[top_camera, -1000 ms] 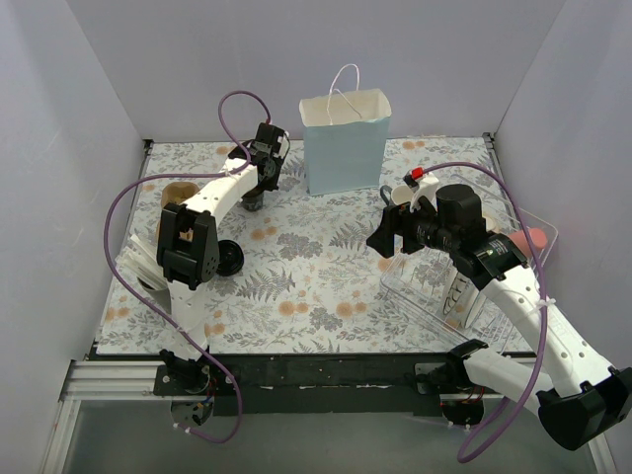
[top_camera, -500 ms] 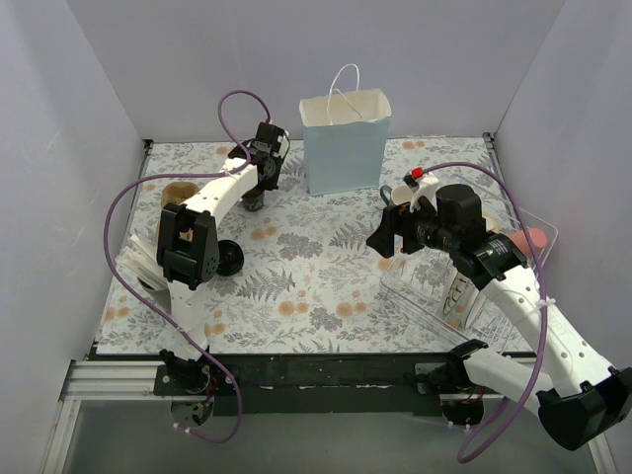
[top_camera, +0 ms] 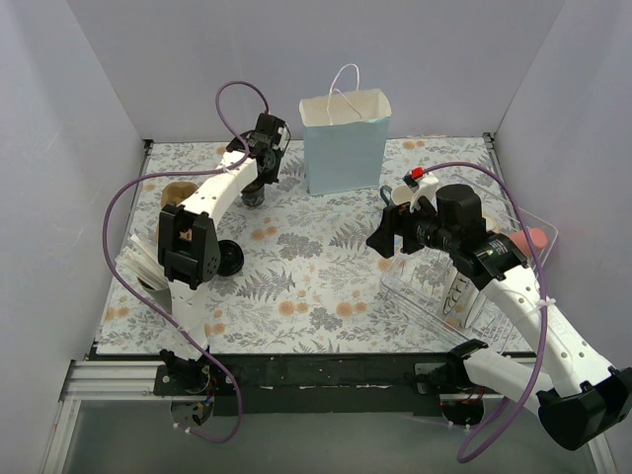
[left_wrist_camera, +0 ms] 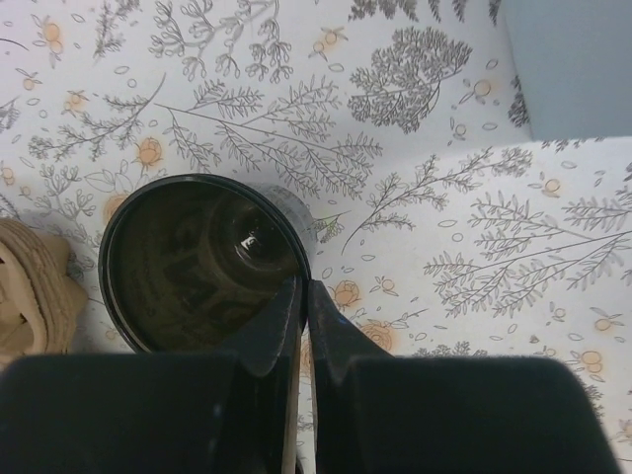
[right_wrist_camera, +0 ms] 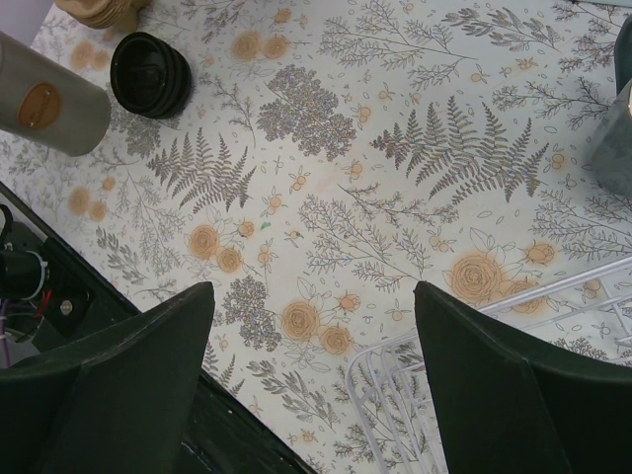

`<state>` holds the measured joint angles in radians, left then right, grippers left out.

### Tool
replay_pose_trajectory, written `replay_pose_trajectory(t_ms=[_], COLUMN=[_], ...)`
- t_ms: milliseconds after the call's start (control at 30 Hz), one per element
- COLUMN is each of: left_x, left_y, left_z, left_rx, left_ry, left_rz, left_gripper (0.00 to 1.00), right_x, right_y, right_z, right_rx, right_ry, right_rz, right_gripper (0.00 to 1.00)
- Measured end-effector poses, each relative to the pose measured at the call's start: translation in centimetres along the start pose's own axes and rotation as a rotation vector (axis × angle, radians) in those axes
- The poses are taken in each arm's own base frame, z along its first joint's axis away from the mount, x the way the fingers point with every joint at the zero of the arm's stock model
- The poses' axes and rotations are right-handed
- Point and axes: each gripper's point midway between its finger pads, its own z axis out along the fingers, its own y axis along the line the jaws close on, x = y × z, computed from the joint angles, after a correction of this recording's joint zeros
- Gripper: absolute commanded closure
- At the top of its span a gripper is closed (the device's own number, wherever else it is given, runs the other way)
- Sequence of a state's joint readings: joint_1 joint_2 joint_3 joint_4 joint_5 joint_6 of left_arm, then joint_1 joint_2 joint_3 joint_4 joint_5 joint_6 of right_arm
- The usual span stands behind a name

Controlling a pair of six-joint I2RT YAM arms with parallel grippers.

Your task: Pack the takeout coffee

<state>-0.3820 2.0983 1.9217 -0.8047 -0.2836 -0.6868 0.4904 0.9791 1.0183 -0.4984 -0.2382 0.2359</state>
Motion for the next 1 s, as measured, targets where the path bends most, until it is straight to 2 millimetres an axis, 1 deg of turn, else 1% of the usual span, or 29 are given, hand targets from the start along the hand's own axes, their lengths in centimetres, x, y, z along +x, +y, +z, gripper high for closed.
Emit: replay_pose_trajectory(t_ms=[67,133,333,467,533,600,733,767,800,833,867,1000], left_x=[-1.1,-1.5,-0.1,0.7,1.2,1.4,1.4,1.5,1.5,1.5,1.5,1.5], left_y=[0.1,0.1,0.0,-0.4,-0.6,-0.6,-0.6,-0.6,-0.7,-0.7,-0.7,-0.7], left_z=[-0.7,-1.1,-1.3,-0.9,-0.8,-0.8,-0.8,-0.7,-0.7,-0.7,-0.7,-0.7], left_rx=[-0.003,-0.001,-0.004,0.013,0.017,0.019,0.022,0.022,0.024,0.024,0.025,0.025], left_ry=[-0.022,-0.031,0.022,0.044,0.058,0.064,0.066,0.067,0.068,0.068,0.068,0.069], left_rz=[-0.02,-0.034,-0.028,-0.026,-0.022,-0.021,-0.021,-0.02,-0.02,-0.019,-0.017,-0.017], left_gripper=[1.0,1.0,1.0,1.0,0.97,1.0,1.0,0.87,0.8,0.84,1.0,1.0], right_x=[0.0,0.0,0.0,0.0,0.0,0.0,0.0,0.0,0.0,0.0,0.0,0.0], right_y=[0.0,0.0,0.0,0.0,0.0,0.0,0.0,0.0,0.0,0.0,0.0,0.0], right_z=[0.0,0.0,0.0,0.0,0.0,0.0,0.0,0.0,0.0,0.0,0.0,0.0], right_rx=[0.0,0.0,-0.001,-0.001,-0.001,-0.001,-0.001,-0.001,-0.001,-0.001,-0.001,-0.001], right_ry=[0.0,0.0,0.0,0.0,0.0,0.0,0.0,0.0,0.0,0.0,0.0,0.0], right_rz=[0.0,0.0,0.001,0.001,0.001,0.001,0.001,0.001,0.001,0.001,0.001,0.001], right_gripper=[0.1,0.1,0.1,0.1,0.1,0.1,0.11,0.1,0.1,0.1,0.1,0.1])
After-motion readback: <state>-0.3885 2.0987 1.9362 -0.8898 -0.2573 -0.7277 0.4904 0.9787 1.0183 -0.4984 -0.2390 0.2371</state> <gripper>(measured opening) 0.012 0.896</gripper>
